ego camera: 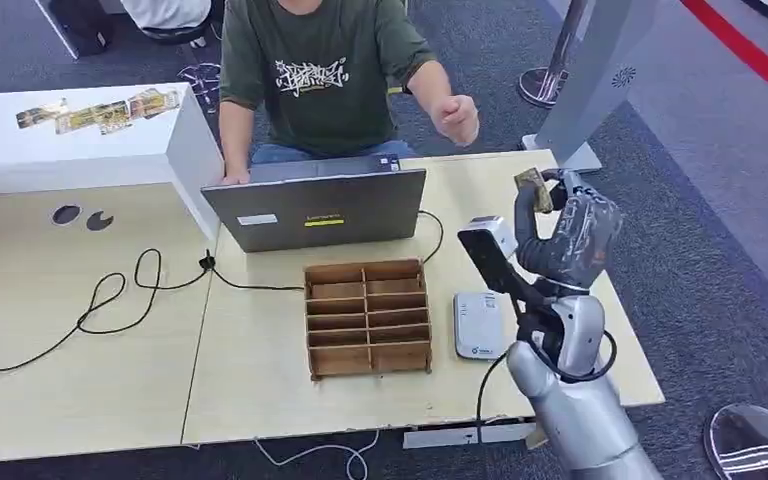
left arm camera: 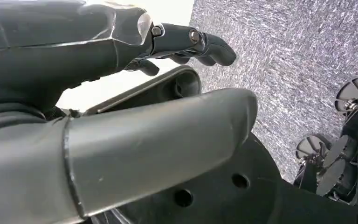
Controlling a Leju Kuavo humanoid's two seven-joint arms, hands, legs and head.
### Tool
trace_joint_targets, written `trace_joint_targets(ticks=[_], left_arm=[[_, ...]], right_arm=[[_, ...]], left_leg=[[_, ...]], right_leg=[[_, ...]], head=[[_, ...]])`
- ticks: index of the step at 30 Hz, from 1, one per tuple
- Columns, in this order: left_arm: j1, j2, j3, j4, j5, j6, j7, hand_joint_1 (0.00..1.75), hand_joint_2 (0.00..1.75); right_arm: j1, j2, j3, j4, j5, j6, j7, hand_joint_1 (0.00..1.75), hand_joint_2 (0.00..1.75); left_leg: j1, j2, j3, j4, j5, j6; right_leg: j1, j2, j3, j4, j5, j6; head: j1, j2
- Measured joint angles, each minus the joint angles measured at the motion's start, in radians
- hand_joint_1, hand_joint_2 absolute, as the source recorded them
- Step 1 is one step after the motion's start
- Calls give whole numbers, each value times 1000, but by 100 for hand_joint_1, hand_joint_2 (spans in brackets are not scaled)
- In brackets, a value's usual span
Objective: Pass the card to the sensor for recognition and then transmit it.
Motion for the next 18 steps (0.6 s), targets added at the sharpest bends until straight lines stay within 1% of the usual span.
trace_joint_targets(ticks=[5,8,15,18], left_arm=[[-5,0,0,0,-20,0,0,0,0],[-6,-2,0,0,-32,0,0,0,0],[-8,-7,-13,0,-59,-2,0,0,0],[-10,-9,-20,0,-69,-2,0,0,0]], right_arm=[[-127,35,40,93,-8,4,-12,175,175],[-215,63,70,173,-12,5,-16,175,175],[-403,133,126,389,-15,15,-6,175,175],[-482,163,146,491,4,17,11,175,175]], left_leg=[[0,0,0,0,0,0],[0,1,0,0,1,-1],[0,0,0,0,1,-1],[0,0,0,0,1,-1]], right_leg=[[0,0,0,0,0,0],[0,1,0,1,0,0],[0,0,0,1,0,0],[0,0,0,1,0,0]], head=[[0,0],[0,0],[0,0],[0,0]])
